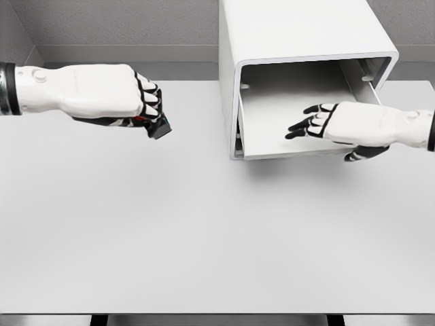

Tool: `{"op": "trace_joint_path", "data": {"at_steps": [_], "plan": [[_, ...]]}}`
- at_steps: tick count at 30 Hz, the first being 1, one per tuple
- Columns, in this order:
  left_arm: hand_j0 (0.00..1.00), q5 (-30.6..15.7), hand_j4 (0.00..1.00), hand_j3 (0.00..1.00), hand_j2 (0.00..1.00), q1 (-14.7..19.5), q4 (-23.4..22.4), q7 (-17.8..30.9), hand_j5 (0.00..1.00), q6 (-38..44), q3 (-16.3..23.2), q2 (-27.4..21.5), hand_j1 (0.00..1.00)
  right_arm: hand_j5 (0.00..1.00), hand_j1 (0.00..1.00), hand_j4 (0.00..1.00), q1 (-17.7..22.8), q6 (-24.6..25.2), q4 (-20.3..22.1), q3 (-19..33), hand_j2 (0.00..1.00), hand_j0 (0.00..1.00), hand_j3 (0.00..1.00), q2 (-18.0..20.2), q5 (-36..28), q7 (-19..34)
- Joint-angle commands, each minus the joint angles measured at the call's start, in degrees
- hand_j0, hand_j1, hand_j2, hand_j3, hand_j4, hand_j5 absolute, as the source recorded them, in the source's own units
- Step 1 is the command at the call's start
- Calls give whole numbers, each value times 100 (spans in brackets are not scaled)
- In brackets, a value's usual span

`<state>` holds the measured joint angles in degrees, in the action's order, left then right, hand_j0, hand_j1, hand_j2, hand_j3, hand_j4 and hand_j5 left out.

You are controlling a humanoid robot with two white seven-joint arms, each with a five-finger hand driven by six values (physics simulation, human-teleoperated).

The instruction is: Slide open multi-storey tabletop storage cabinets and put open load switch and slide close multi-storey tabletop storage cabinets

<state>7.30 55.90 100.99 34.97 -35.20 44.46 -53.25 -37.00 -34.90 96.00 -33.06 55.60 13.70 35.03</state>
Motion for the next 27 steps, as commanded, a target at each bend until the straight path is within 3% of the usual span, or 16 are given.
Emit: {"op": "trace_joint_path", "data": {"at_steps": [1, 6, 12, 15, 17, 18, 21, 23, 24, 26, 27], "plan": [[39, -36, 39, 39, 39, 0, -1, 3, 39, 20, -7, 175, 39, 100, 100, 100, 0, -10, 6, 45, 100, 100, 100, 30, -34, -3], [39, -80, 39, 39, 39, 158, -1, 3, 39, 20, -7, 350, 39, 100, 100, 100, 26, -10, 59, 45, 100, 100, 100, 91, -51, -3], [39, -80, 39, 39, 39, 299, -1, 3, 39, 20, -7, 790, 39, 100, 100, 100, 712, -10, 129, 1434, 100, 100, 100, 364, -781, -3], [39, -80, 39, 39, 39, 474, -1, 3, 39, 20, -7, 1018, 39, 100, 100, 100, 975, -10, 129, 2198, 100, 100, 100, 531, -1484, -3], [39, -71, 39, 39, 39, 553, -1, 3, 39, 20, -7, 1282, 39, 100, 100, 100, 1853, -10, 120, 3383, 100, 100, 100, 689, -2194, -3], [39, -62, 39, 39, 39, 571, -10, 3, 39, 20, -7, 1396, 39, 100, 100, 100, 2135, -10, 112, 3823, 100, 100, 100, 724, -2616, -3], [39, -10, 39, 39, 39, 703, -53, 3, 39, 20, -7, 1853, 39, 100, 100, 100, 2803, -10, -81, 4888, 100, 100, 100, 777, -3118, -3], [39, 17, 39, 39, 39, 809, -53, 3, 39, 20, 2, 2178, 39, 100, 100, 100, 3155, -10, -275, 5371, 100, 100, 100, 751, -3216, -3], [39, 104, 39, 39, 39, 835, -62, 3, 39, 20, 2, 2573, 39, 100, 100, 100, 3392, -10, -451, 5451, 100, 100, 100, 751, -3216, -3], [42, 640, 42, 42, 42, 888, -431, 3, 42, 20, 45, 3338, 42, 99, 99, 99, 3797, -10, -547, 5451, 99, 99, 99, 742, -3084, -3], [42, 956, 42, 42, 42, 905, -607, 3, 42, 20, 45, 3549, 42, 91, 91, 91, 3928, -10, -547, 5451, 91, 91, 91, 724, -2917, -3]]}}
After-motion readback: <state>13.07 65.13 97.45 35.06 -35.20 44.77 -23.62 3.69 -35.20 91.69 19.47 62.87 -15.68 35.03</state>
